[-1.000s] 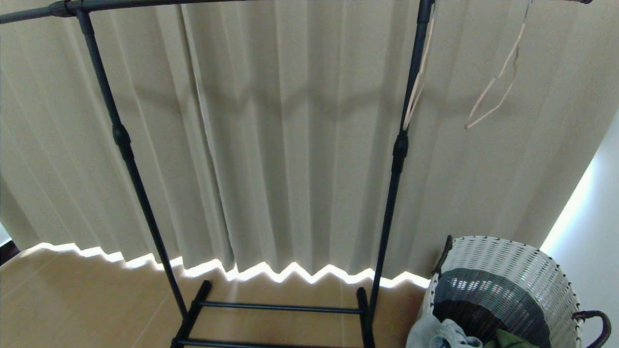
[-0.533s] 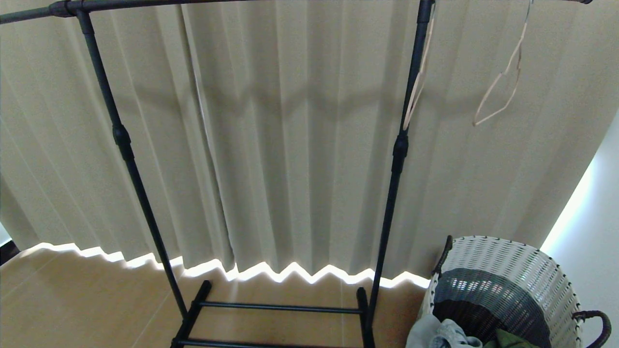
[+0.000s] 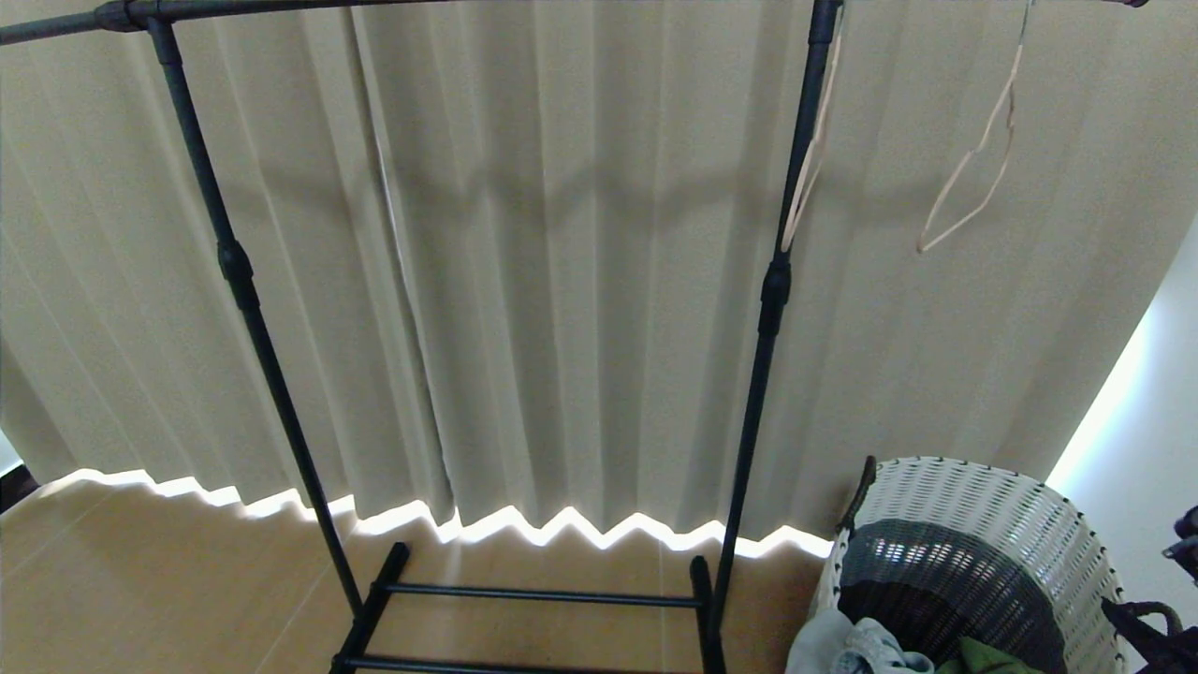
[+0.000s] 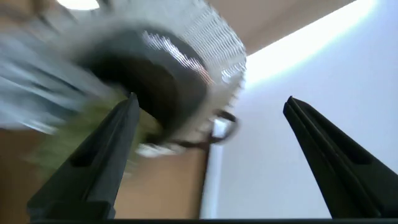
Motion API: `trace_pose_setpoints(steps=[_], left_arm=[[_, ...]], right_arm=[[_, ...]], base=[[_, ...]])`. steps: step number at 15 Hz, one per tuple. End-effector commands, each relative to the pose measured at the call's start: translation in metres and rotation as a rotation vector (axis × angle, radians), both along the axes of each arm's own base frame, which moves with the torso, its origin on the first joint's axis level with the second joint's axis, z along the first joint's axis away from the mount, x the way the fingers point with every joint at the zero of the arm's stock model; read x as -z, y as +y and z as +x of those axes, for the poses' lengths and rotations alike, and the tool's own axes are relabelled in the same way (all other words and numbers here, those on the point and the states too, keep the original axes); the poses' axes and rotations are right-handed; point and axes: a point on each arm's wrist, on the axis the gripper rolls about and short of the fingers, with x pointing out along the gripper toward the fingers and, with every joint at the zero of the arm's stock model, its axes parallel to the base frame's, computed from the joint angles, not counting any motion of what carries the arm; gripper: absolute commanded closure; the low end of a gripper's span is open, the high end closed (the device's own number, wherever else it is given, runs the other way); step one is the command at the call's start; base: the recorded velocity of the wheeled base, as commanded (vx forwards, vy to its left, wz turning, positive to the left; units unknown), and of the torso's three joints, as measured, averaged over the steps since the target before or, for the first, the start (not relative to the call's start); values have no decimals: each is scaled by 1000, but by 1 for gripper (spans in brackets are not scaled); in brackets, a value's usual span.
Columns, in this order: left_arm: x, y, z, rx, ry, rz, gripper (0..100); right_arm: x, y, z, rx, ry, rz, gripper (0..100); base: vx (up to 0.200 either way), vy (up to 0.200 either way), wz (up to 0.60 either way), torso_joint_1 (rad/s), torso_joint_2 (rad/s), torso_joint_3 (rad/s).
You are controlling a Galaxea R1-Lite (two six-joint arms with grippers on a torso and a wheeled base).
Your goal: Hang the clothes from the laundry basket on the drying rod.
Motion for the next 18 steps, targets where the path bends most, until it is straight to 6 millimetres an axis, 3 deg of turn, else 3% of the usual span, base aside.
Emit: trace_pose_setpoints(steps=[1, 4, 13, 18], left_arm=[[0, 0, 0, -1, -1, 0, 0], [0, 0, 0, -1, -1, 0, 0], [0, 0, 0, -1, -1, 0, 0], [0, 0, 0, -5, -1, -6, 0]], right_arm=[[26, -13, 26, 0, 206, -38, 0], [51, -13, 31, -80, 368, -41, 0], [73, -12, 28, -177, 514, -41, 0], [95, -15, 47, -184, 600, -14, 0]], base=[[0, 0, 0, 0, 0, 0], [0, 0, 0, 0, 0, 0], [0, 0, 0, 0, 0, 0], [0, 0, 0, 0, 0, 0]])
